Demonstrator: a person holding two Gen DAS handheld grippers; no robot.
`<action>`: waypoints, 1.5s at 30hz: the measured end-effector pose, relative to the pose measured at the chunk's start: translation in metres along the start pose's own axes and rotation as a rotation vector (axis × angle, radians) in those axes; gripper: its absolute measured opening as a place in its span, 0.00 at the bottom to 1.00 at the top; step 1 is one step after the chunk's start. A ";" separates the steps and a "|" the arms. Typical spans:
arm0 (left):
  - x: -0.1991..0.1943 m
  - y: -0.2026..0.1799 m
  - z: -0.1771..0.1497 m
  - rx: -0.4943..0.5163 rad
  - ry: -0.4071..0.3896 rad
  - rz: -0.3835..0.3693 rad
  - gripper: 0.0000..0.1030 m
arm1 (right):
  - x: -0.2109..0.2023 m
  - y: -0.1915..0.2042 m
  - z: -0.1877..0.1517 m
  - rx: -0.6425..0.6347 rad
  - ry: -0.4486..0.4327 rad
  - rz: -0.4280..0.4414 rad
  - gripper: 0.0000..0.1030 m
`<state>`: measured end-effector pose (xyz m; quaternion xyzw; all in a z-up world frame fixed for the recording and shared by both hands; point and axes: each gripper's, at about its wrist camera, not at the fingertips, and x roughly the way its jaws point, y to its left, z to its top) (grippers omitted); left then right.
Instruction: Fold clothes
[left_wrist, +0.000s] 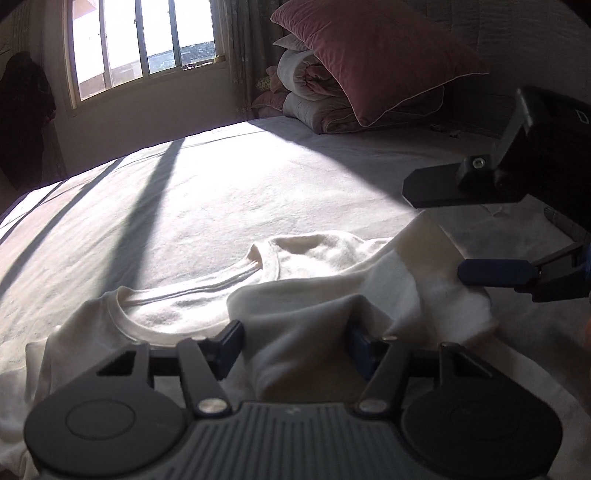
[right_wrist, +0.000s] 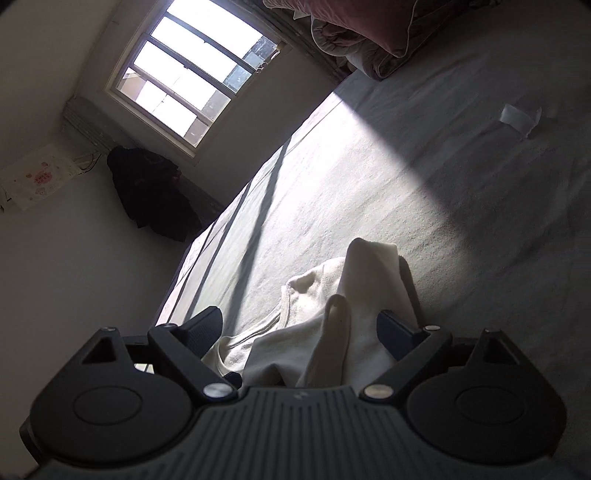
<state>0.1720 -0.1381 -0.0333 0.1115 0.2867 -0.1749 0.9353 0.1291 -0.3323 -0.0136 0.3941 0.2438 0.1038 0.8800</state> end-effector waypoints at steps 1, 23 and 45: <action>-0.003 0.004 0.000 -0.024 -0.012 0.004 0.46 | -0.001 0.002 0.000 -0.006 -0.008 -0.002 0.91; -0.044 0.134 -0.067 -0.887 -0.195 -0.301 0.85 | 0.023 0.055 -0.047 -0.711 0.011 -0.202 0.91; -0.043 0.190 -0.113 -1.175 -0.229 -0.558 0.84 | 0.099 0.066 -0.081 -0.223 0.310 0.418 0.81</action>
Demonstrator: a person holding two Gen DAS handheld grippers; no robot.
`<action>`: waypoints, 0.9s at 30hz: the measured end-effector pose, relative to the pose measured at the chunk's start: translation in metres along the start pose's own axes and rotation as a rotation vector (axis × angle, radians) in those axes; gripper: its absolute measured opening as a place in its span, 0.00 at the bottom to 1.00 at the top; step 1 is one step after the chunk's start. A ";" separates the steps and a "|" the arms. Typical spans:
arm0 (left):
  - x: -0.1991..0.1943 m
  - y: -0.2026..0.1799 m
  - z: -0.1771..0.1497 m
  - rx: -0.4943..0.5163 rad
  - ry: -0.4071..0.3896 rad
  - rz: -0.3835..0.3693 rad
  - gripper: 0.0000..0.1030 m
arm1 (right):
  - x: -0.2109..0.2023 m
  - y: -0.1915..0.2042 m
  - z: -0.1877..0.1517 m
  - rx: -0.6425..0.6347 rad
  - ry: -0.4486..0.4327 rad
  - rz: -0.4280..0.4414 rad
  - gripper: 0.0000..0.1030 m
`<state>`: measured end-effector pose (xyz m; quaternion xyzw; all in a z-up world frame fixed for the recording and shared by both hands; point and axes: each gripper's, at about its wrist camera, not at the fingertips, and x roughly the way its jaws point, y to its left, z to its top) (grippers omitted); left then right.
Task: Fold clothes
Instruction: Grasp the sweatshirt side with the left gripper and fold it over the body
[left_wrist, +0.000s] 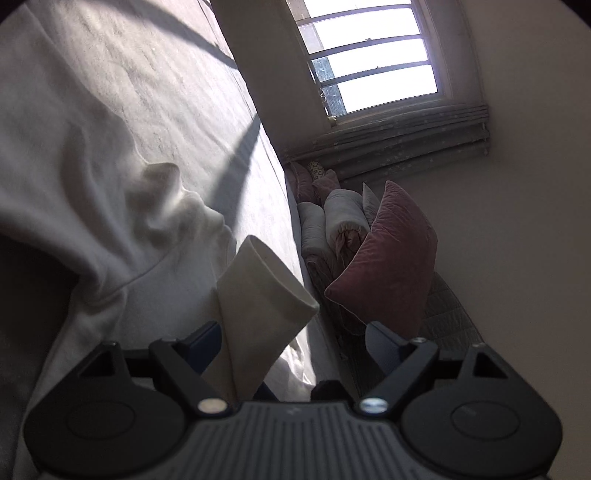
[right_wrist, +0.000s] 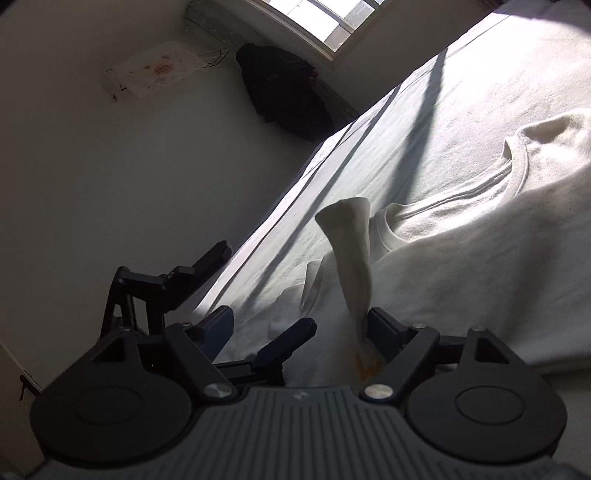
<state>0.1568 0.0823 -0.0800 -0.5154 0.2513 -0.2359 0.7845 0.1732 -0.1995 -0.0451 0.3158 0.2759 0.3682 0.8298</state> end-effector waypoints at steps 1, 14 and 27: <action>0.002 -0.001 0.000 0.007 0.002 0.004 0.84 | 0.001 0.003 0.000 -0.018 0.013 0.001 0.81; 0.025 -0.031 -0.013 0.320 -0.048 0.326 0.09 | -0.026 0.052 -0.014 -0.442 -0.008 -0.377 0.82; -0.012 -0.054 -0.005 0.510 -0.343 0.436 0.08 | -0.027 0.040 -0.053 -1.011 0.046 -1.066 0.91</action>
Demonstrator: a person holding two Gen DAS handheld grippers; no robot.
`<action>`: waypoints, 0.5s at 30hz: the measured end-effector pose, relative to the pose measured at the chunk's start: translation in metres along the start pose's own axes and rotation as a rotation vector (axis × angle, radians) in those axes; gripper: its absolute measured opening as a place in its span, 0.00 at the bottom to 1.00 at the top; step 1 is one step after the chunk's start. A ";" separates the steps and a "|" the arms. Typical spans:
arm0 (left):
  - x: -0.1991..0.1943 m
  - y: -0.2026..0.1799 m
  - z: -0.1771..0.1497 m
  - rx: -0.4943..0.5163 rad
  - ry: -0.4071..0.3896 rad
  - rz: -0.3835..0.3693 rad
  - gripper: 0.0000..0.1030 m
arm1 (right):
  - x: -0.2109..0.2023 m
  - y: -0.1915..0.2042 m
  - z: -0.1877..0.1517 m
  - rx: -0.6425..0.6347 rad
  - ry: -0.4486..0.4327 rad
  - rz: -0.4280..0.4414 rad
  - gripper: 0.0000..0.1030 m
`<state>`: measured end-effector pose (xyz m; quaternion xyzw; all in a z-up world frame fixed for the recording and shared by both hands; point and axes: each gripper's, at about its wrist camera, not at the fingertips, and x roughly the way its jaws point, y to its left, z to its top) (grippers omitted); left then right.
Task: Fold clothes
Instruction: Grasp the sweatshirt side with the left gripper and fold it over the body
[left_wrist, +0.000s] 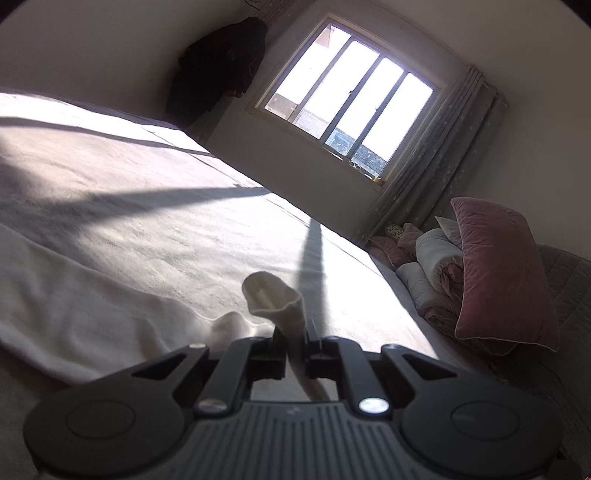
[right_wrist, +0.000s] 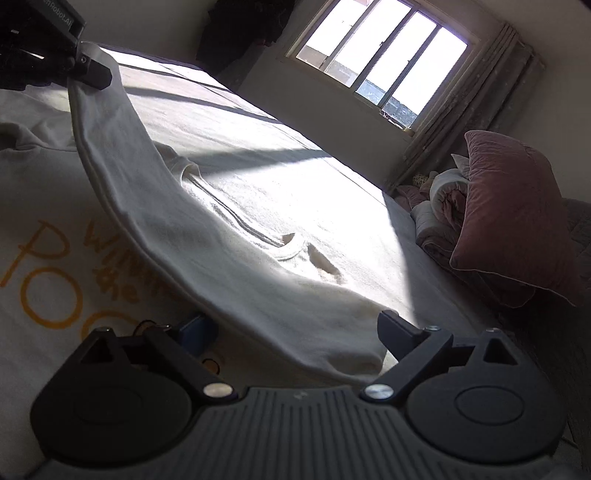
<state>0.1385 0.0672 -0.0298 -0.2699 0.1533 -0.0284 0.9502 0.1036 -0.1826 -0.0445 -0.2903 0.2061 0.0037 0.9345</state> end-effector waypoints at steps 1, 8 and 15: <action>0.000 0.003 0.000 -0.009 0.008 0.004 0.08 | 0.003 -0.001 -0.001 0.002 0.003 -0.023 0.91; -0.001 0.013 -0.002 -0.030 0.039 0.067 0.08 | 0.019 -0.010 -0.008 -0.028 0.064 -0.211 0.87; 0.000 0.011 -0.003 0.017 0.084 0.130 0.08 | 0.030 -0.013 -0.016 -0.140 0.170 -0.381 0.86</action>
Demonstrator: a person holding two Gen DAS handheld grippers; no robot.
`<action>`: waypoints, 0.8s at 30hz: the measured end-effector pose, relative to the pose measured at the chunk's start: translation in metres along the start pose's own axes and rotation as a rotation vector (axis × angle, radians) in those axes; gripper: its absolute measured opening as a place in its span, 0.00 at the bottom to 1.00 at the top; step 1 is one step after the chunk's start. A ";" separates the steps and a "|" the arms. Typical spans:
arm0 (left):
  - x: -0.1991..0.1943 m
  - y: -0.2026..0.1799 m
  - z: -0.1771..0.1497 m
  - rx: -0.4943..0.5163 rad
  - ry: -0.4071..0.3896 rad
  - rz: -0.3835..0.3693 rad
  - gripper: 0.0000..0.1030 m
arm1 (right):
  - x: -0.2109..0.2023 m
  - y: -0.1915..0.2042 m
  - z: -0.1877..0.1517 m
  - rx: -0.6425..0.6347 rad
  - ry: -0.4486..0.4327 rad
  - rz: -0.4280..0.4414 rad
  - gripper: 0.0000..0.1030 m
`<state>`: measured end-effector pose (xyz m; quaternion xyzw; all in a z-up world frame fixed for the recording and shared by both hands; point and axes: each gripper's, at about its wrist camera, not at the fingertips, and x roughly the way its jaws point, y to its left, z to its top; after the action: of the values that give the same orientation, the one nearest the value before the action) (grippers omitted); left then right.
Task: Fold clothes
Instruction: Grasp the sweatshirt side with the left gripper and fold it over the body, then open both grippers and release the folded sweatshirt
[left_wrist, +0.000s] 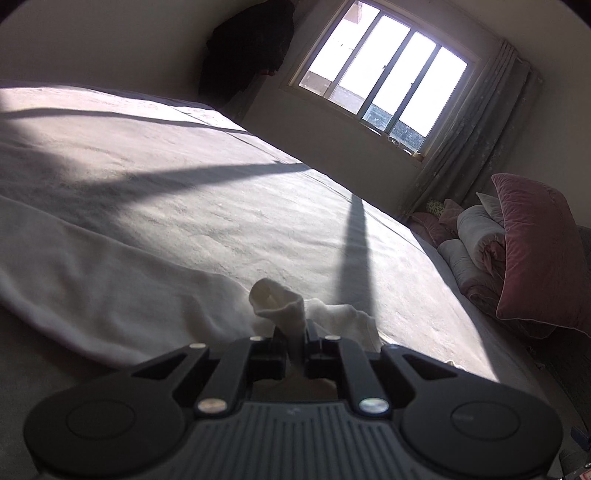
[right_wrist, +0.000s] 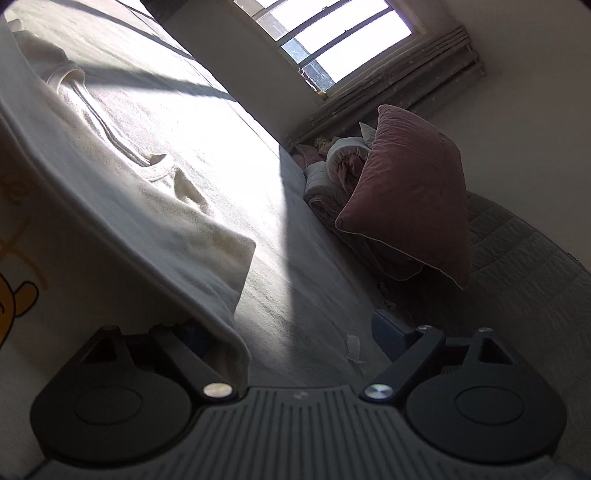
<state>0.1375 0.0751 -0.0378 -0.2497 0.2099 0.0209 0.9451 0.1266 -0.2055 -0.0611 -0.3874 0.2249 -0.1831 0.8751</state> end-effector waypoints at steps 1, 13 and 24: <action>0.000 0.000 0.000 0.002 0.005 -0.001 0.08 | 0.001 -0.001 -0.001 0.003 0.003 0.006 0.86; -0.002 0.008 0.001 -0.033 0.004 0.094 0.19 | 0.010 -0.011 -0.001 0.066 0.006 0.075 0.84; -0.017 0.005 0.007 -0.061 -0.080 -0.087 0.34 | -0.021 -0.014 0.013 0.080 -0.039 0.293 0.85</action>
<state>0.1240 0.0835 -0.0275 -0.2863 0.1601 -0.0037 0.9447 0.1142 -0.1964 -0.0376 -0.3186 0.2547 -0.0548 0.9114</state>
